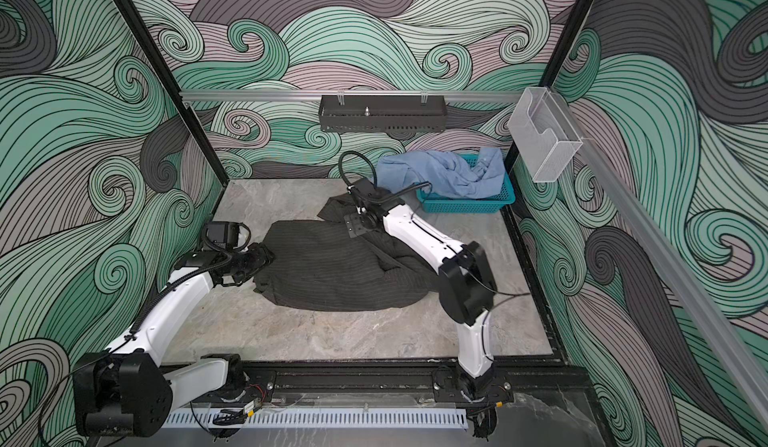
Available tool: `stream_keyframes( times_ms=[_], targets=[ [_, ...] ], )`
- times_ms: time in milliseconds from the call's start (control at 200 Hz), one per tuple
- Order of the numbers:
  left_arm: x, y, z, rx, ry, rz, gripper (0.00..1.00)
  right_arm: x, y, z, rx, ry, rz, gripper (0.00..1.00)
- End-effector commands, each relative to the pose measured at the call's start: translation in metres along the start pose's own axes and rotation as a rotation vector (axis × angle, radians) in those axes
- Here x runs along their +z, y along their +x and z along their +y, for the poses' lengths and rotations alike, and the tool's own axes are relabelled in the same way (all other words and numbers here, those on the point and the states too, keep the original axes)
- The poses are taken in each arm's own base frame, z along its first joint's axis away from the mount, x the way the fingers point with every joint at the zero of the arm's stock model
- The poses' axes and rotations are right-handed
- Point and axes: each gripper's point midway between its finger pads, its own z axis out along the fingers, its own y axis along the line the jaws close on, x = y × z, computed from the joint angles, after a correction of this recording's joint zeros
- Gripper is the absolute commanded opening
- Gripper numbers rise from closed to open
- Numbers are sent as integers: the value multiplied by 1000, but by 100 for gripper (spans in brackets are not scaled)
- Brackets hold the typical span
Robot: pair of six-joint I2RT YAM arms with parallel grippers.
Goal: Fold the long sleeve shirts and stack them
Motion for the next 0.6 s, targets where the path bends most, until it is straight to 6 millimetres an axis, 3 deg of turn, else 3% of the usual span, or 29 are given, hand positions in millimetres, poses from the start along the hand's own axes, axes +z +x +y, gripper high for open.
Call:
stream_keyframes(
  times_ms=[0, 145, 255, 300, 350, 410, 440, 555, 595],
  targets=[
    [-22, -6, -8, -5, 32, -37, 63, 27, 1, 2, -104, 31, 88, 93],
    [-37, -9, -13, 9, 78, -110, 63, 66, -21, -1, -133, 107, 80, 94],
    [-46, -13, -17, 25, 107, -156, 63, 90, -31, -10, -140, 168, 61, 88],
    [-48, -12, -18, 28, 108, -156, 63, 99, -31, -14, -129, 180, 63, 80],
    [-49, -12, -18, 31, 107, -152, 63, 100, -36, -20, -92, 177, 60, 59],
    [-50, -12, -18, 32, 108, -152, 63, 88, -45, -27, -57, 185, 44, 15],
    [-50, -11, -18, 34, 108, -152, 63, 77, -51, -28, -53, 186, 28, 1],
    [-51, -11, -18, 37, 109, -151, 63, 9, -78, -18, -64, 114, -62, 0],
    [-51, -10, -18, 36, 111, -146, 63, -27, -87, -11, -70, 68, -105, 0]
  ],
)
